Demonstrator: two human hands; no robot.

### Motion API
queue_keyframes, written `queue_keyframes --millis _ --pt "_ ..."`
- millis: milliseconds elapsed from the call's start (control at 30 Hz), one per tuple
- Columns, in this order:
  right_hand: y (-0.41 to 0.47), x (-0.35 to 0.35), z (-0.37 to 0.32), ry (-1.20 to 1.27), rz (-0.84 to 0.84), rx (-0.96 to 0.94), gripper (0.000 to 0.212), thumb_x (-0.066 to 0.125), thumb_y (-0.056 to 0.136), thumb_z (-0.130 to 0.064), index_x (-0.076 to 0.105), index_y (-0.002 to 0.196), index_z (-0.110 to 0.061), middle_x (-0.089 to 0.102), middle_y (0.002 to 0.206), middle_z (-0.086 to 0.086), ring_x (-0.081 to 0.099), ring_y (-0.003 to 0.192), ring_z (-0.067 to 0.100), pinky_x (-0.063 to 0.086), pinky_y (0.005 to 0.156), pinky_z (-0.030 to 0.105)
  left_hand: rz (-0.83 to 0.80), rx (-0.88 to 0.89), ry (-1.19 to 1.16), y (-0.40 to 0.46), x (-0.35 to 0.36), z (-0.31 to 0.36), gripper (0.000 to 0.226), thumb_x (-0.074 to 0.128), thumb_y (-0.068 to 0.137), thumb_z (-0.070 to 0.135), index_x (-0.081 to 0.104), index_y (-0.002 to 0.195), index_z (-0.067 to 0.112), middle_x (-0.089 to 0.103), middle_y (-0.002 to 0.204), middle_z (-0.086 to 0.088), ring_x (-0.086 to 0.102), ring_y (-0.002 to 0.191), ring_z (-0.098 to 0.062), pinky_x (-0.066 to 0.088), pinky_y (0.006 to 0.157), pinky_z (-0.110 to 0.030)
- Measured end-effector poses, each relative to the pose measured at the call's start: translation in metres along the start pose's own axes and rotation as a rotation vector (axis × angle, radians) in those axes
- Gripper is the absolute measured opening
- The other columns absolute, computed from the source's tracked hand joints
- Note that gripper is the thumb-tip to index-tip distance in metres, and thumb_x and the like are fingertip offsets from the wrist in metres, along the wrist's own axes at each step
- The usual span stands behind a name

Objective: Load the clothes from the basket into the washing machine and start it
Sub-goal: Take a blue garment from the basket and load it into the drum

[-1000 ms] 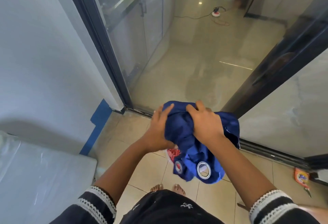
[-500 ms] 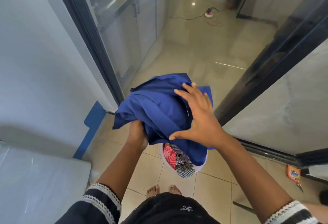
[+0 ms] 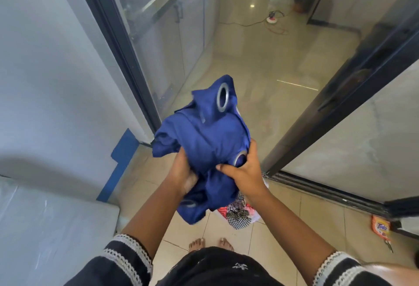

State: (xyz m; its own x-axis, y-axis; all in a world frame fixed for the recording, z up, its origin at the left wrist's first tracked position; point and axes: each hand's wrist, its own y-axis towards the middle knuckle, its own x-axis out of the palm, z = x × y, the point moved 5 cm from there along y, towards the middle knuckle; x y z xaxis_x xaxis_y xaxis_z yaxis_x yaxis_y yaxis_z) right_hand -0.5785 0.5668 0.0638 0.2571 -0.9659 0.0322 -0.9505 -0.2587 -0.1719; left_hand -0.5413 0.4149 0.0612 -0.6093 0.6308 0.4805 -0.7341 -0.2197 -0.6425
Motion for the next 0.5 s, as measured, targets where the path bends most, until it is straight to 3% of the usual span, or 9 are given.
queue_keyframes --millis 33,100,133,200,267,367,433,500 --pt "0.002 -0.006 0.0 -0.056 0.062 0.015 0.073 0.085 0.063 -0.007 0.043 0.119 -0.027 0.069 0.111 -0.001 0.069 0.102 0.022 0.056 0.09 0.049 -0.064 0.032 0.112 0.002 0.0 0.003 0.034 0.044 0.105 0.028 0.057 0.133 0.015 0.067 0.124 -0.017 0.069 0.088 -0.023 0.06 0.066 -0.03" --pt "0.008 -0.018 -0.007 -0.32 0.131 -0.004 0.071 0.084 0.063 -0.013 0.041 0.114 -0.034 0.066 0.101 -0.008 0.068 0.091 0.022 0.056 0.077 0.038 0.006 0.169 0.518 0.008 -0.017 0.013 0.031 0.058 0.098 0.018 0.054 0.129 0.019 0.066 0.118 -0.008 0.063 0.1 -0.026 0.059 0.074 -0.032" --pt "0.011 -0.023 -0.012 -0.485 0.131 -0.033 0.074 0.083 0.063 -0.015 0.039 0.119 -0.036 0.064 0.097 -0.009 0.064 0.084 0.023 0.051 0.07 0.034 0.085 0.228 0.677 0.01 -0.031 0.021 0.047 0.068 0.091 0.012 0.047 0.133 0.02 0.062 0.124 -0.006 0.061 0.108 -0.027 0.058 0.076 -0.031" --pt "0.017 -0.03 -0.018 -0.834 0.061 -0.08 0.087 0.078 0.067 -0.019 0.031 0.138 -0.035 0.059 0.101 -0.004 0.058 0.08 0.028 0.044 0.065 0.032 0.147 0.37 0.979 0.012 -0.049 0.029 0.109 0.088 0.071 0.011 0.017 0.152 0.022 0.035 0.152 -0.007 0.04 0.136 -0.026 0.048 0.102 -0.036" --pt "0.021 -0.028 -0.023 -1.194 -0.035 -0.177 0.092 0.073 0.072 -0.02 0.022 0.147 -0.034 0.058 0.113 0.004 0.062 0.087 0.036 0.047 0.063 0.037 -0.031 0.521 1.305 0.012 -0.044 0.024 0.143 0.096 0.059 0.028 -0.009 0.157 0.026 -0.002 0.164 -0.005 0.005 0.152 -0.024 0.023 0.12 -0.048" --pt "0.017 -0.003 -0.028 -1.429 -0.169 -0.418 0.088 0.071 0.072 -0.018 0.026 0.146 -0.035 0.06 0.108 0.006 0.065 0.086 0.036 0.046 0.059 0.038 -0.313 0.672 1.558 0.017 -0.02 -0.004 0.149 0.091 0.051 0.053 -0.015 0.153 0.041 -0.026 0.161 0.005 -0.021 0.151 -0.022 0.009 0.121 -0.051" --pt "0.009 0.017 -0.032 -1.406 -0.261 -0.546 0.088 0.077 0.068 -0.024 0.028 0.14 -0.037 0.063 0.1 0.003 0.066 0.082 0.031 0.047 0.057 0.036 -0.354 0.747 1.468 0.021 -0.009 -0.013 0.137 0.088 0.047 0.058 0.002 0.152 0.044 -0.007 0.165 0.003 -0.005 0.154 -0.025 0.017 0.121 -0.054" --pt "0.004 0.025 -0.038 -1.25 -0.29 -0.578 0.08 0.077 0.071 -0.026 0.031 0.135 -0.039 0.067 0.099 0.0 0.067 0.081 0.026 0.053 0.059 0.038 -0.288 0.726 1.259 0.026 -0.01 -0.012 0.111 0.089 0.05 0.051 0.028 0.141 0.037 0.042 0.149 0.001 0.042 0.139 -0.019 0.042 0.109 -0.049"
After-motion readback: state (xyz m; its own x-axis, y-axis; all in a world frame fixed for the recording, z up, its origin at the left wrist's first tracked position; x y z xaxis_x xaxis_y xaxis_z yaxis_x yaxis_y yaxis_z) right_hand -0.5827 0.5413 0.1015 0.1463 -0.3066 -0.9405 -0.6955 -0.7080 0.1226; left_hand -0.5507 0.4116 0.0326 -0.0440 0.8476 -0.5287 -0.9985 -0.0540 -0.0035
